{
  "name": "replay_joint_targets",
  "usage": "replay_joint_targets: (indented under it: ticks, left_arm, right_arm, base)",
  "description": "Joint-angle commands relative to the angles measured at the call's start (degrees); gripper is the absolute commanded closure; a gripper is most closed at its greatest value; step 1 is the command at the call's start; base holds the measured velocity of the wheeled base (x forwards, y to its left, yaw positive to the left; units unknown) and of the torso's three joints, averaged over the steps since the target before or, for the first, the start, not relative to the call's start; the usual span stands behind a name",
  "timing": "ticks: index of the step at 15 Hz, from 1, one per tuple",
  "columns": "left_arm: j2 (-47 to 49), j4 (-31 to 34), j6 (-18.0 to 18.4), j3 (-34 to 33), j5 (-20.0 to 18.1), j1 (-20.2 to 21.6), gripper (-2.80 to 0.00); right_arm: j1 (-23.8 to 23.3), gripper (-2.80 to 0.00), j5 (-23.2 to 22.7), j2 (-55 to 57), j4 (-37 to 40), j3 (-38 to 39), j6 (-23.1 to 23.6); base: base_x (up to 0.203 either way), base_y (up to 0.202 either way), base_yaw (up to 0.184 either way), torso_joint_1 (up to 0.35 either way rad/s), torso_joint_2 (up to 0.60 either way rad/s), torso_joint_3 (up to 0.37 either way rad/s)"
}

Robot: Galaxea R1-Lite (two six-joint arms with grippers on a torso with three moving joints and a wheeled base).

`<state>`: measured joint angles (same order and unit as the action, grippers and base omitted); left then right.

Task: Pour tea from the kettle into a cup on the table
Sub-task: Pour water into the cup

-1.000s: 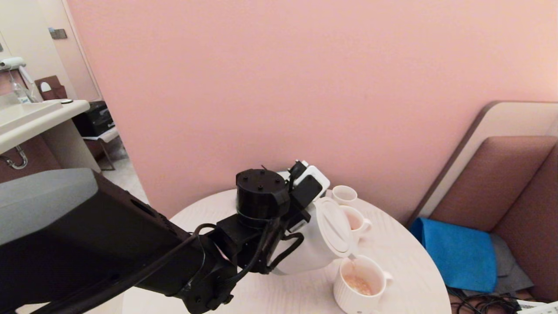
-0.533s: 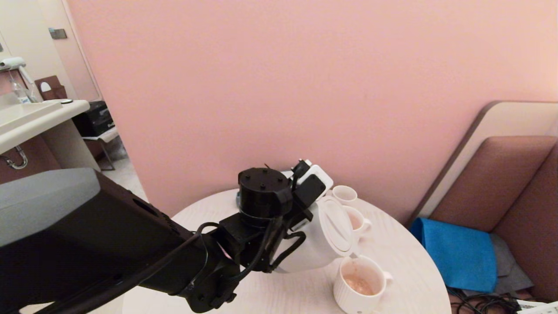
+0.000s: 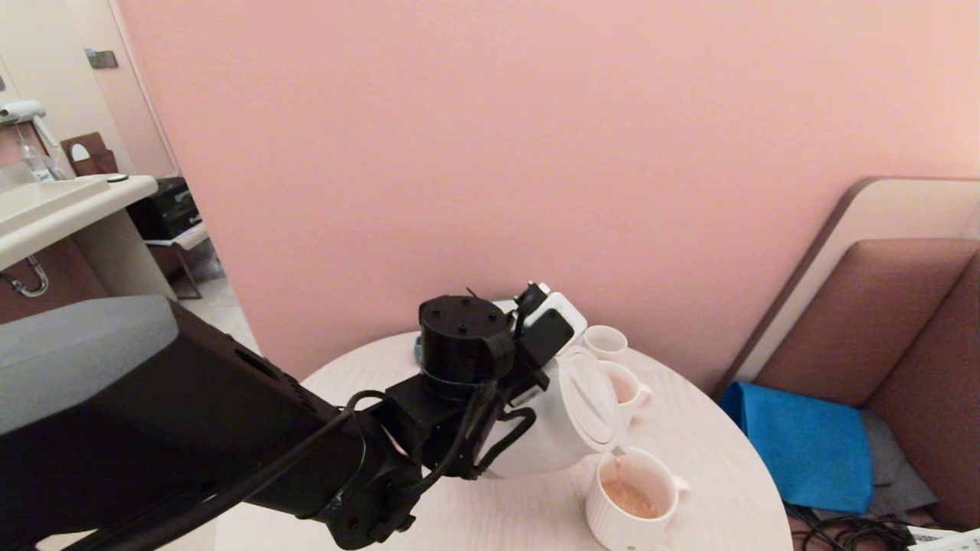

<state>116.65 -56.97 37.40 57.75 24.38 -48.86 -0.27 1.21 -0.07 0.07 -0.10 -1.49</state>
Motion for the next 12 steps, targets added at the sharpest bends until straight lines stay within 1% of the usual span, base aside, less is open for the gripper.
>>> replay_joint_targets:
  ticks: [1,8,12]
  left_arm:
    - [0.0,-0.3,0.3,0.0,0.2,0.0,0.0]
    - [0.2,-0.4,0.3,0.1,0.1,0.0,0.0]
    - [0.1,-1.0,-0.6,-0.1,0.1,0.0,0.0]
  right_arm:
    - [0.0,0.0,0.0,0.1,0.0,0.0,0.0]
    - [0.0,0.0,0.0,0.1,0.0,0.0,0.0]
    - [0.0,0.0,0.0,0.1,0.0,0.0,0.0]
  base:
    - [0.0,0.0,0.0,0.0,0.0,0.0]
    - [0.0,0.0,0.0,0.0,0.0,0.0]
    - [0.0,0.0,0.0,0.0,0.0,0.0]
